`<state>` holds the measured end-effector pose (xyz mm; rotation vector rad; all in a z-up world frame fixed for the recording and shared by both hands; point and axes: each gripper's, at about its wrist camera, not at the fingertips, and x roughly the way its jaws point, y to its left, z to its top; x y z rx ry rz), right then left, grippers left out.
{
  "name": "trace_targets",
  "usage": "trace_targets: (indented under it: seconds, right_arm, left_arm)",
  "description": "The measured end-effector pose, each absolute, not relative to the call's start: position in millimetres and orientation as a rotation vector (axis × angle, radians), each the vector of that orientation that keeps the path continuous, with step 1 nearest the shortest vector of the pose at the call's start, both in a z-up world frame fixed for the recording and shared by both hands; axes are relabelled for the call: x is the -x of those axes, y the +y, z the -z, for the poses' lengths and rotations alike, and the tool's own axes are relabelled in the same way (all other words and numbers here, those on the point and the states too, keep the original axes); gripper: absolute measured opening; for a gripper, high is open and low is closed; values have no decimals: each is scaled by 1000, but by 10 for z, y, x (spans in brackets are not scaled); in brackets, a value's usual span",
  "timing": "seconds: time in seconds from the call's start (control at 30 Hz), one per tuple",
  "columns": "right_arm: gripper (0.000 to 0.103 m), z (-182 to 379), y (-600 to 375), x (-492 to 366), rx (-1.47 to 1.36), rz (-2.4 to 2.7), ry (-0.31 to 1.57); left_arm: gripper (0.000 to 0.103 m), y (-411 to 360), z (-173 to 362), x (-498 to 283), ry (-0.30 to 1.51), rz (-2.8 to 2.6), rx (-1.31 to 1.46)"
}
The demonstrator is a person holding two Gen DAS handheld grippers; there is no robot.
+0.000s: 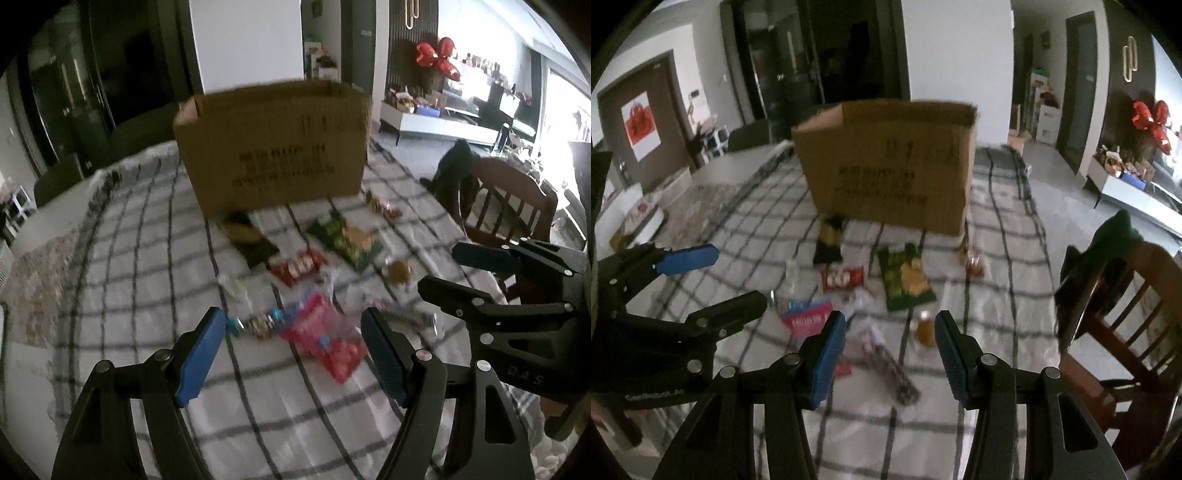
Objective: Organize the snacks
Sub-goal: 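Move both tools back over the snacks on the table, then grasp the red hawthorn bag with the left tool while the right tool grasps the snack-bar wrapper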
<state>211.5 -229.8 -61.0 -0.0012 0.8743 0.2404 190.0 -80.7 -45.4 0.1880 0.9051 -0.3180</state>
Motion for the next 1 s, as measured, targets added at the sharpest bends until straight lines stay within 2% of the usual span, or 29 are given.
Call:
trace_targets:
  seconds: [0.13,0.4,0.73,1.0]
  right_arm:
    - [51,781,-2267,-2091,30,-269,922]
    - [50,1108,-2195,-2181,65,-337,1008]
    - [33,1278,-2159,-2280,94,-370,1020]
    - [32,1315,-2170,-2329,80,-389,1015]
  left_arm:
    - [68,-803,668,-1888,966,323,-152]
    - [61,-776,930,-2039,1046,326,-16]
    - [53,-894,1088,-2280,1105,235,96]
    - [52,-1052,1197,-2367,1138,211,66]
